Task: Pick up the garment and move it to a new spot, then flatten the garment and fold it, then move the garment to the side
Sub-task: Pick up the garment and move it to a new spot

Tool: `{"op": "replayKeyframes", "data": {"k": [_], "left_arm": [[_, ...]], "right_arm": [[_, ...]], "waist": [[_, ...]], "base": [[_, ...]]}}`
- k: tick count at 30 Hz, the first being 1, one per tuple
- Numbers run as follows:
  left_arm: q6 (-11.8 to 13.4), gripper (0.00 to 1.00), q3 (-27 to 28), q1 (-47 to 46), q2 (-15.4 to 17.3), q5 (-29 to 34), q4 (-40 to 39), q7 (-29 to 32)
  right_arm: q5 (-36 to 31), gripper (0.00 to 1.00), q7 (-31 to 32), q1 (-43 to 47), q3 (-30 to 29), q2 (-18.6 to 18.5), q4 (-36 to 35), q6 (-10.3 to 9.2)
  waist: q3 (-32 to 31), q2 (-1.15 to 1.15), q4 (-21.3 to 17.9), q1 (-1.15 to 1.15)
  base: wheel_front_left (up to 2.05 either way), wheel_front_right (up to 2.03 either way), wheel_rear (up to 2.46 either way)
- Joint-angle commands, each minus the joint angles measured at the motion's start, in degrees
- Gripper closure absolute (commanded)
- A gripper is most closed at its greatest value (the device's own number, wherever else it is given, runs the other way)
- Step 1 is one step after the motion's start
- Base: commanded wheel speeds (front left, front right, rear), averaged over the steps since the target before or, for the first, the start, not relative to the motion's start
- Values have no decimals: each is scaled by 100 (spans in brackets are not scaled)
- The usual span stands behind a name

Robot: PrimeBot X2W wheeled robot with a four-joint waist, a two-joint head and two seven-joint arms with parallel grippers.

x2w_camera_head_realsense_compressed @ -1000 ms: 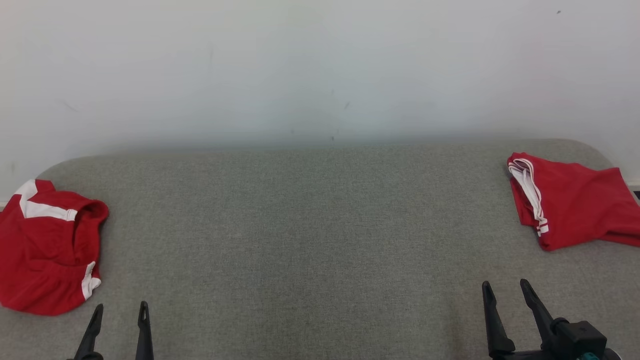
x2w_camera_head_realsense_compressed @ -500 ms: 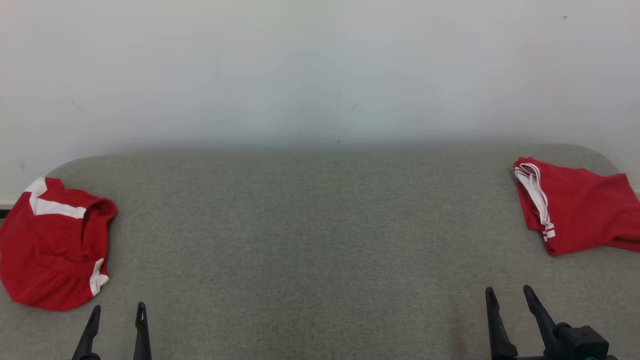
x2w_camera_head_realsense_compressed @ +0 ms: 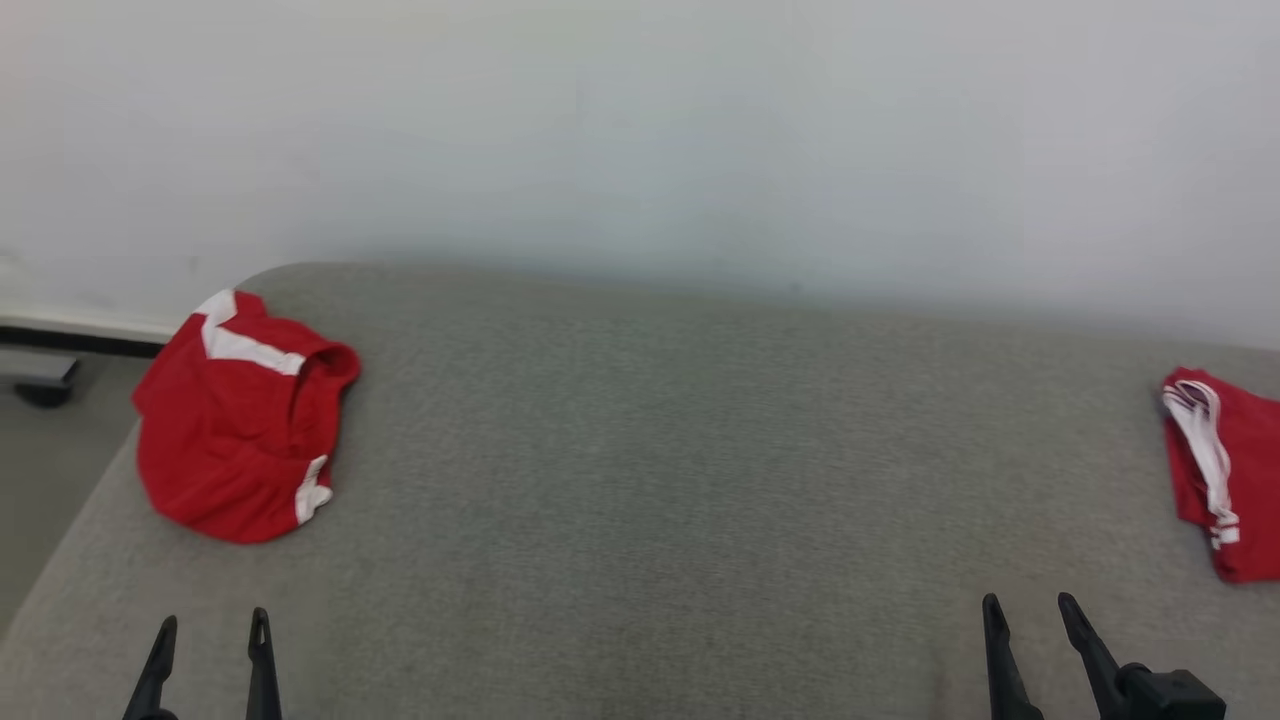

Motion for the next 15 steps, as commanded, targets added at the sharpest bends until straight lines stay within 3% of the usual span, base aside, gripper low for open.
{"op": "replayKeyframes", "data": {"k": [1, 15], "left_arm": [[31, 0, 22, 94, 23, -83, -40, 23], [84, 0, 130, 208, 130, -203, -183, 126]], "right_arm": [[33, 0, -43, 55, -1, 27, 22, -15], [-7, 0, -78, 93, -36, 72, 86, -15]], "waist": [[12, 0, 416, 0], [2, 0, 1195, 0]], "base": [[0, 0, 0], [0, 0, 0]]}}
